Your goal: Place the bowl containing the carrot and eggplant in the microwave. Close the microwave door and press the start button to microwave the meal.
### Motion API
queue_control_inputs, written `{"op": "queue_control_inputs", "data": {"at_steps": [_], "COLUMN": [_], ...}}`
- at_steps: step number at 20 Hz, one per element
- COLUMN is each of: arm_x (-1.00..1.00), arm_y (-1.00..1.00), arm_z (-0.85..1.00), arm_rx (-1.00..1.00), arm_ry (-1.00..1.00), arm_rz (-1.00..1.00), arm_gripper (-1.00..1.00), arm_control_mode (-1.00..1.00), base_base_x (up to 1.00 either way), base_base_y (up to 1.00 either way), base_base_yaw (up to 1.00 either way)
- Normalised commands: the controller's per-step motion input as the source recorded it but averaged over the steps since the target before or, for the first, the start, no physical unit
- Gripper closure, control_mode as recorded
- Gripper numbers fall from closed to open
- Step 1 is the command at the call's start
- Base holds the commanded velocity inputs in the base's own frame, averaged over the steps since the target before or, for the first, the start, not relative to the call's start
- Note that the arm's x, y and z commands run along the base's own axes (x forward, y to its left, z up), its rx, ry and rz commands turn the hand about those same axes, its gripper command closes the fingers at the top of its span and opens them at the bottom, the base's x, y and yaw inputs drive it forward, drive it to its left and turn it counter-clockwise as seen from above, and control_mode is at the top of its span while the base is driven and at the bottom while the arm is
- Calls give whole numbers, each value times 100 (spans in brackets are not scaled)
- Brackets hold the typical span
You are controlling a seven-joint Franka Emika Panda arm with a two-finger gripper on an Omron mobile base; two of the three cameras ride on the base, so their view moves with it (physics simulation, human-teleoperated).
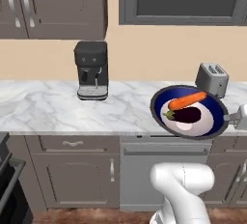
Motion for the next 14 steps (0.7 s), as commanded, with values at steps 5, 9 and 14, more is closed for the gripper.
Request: {"op": "queue_control_inputs", "data": {"at_steps": [5, 9, 14], "arm_x": [0, 0, 0], "arm_y": [0, 0, 0], "arm_z": [0, 0, 0], "arm_rx": [0, 0, 0], "arm_ry": [0, 0, 0], "arm_rz": [0, 0, 0], "arm_gripper": [100, 100, 100], "arm_control_mode": [100, 100, 100], "base_base_x": [-7, 0, 0], "base_base_y": [-19, -18, -12], "base_base_yaw": [27, 40, 53]}}
